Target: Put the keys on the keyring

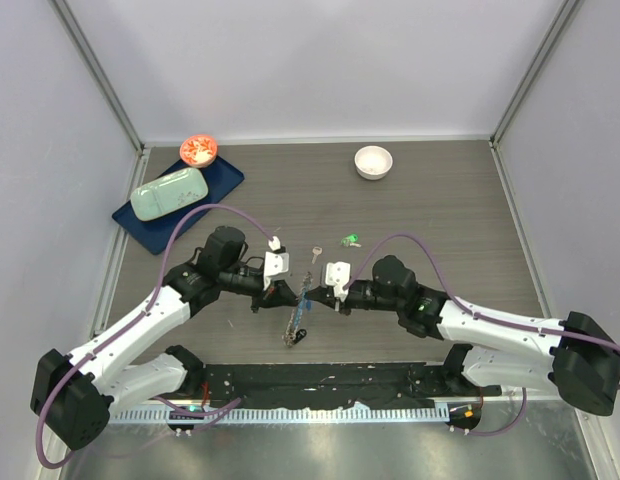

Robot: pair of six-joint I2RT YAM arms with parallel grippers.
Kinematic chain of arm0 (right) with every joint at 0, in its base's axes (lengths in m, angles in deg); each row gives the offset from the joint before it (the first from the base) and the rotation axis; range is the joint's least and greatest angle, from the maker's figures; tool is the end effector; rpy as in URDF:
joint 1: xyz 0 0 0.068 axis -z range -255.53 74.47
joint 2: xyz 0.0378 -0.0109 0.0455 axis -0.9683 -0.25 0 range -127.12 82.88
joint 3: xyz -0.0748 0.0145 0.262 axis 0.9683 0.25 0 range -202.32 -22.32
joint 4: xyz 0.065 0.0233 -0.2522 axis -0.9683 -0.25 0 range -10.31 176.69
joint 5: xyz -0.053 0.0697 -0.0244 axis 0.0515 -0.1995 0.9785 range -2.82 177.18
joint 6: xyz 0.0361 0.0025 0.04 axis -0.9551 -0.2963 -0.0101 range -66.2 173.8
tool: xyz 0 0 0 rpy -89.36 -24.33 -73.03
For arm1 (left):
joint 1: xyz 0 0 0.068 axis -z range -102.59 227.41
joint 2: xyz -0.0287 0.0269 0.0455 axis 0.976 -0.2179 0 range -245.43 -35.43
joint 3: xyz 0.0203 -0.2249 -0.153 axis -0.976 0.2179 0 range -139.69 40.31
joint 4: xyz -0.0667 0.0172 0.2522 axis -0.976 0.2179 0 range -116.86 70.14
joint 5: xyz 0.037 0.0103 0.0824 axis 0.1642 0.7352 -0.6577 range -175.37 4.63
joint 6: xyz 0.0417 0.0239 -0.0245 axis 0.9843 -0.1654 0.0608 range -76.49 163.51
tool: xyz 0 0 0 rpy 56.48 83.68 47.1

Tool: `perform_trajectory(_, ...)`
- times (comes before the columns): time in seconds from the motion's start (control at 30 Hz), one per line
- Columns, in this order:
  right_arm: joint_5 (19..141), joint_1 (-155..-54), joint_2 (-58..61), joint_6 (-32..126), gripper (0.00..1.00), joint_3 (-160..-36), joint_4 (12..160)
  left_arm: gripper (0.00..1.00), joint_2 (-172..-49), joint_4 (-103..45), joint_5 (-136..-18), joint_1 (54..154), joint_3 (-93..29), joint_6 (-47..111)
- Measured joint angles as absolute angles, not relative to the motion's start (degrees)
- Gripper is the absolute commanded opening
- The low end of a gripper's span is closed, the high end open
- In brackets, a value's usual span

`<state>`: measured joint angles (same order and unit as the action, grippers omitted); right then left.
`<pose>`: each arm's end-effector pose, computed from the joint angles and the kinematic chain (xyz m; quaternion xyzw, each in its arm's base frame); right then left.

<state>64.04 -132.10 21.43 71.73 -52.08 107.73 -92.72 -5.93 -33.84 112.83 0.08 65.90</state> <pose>0.1199 0.2069 0.2481 -0.5584 0.5227 0.3526 0.5392 0.1509 -0.1415 0.2619 0.5581 0.6165 -0.4330 0.3480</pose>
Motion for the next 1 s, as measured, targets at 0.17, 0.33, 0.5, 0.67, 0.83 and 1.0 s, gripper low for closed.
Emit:
perform_trajectory(0.17,66.6,-133.5,21.4,72.7,0.01,-52.1,107.6,0.0,-92.8,-6.0,-34.9,112.8,0.1,64.2)
perform_trajectory(0.33,68.7,-134.7,21.4,73.2,0.01,-52.1,107.6,0.0,-92.8,-6.6,-36.4,112.8,0.1,61.9)
perform_trajectory(0.5,69.6,-136.5,20.8,73.4,0.01,-53.0,108.4,0.0,-92.9,-9.5,-36.7,113.2,0.2,60.0)
perform_trajectory(0.67,71.4,-136.8,20.5,73.4,0.01,-53.1,108.8,0.0,-92.9,-10.4,-37.8,113.1,0.4,58.9)
perform_trajectory(0.83,72.5,-137.0,20.5,73.4,0.01,-53.1,108.9,0.0,-92.2,-11.2,-38.6,113.1,0.7,58.5)
perform_trajectory(1.0,74.2,-137.4,21.6,73.4,0.01,-53.1,108.9,0.0,-90.6,-13.2,-39.4,113.2,1.5,57.0)
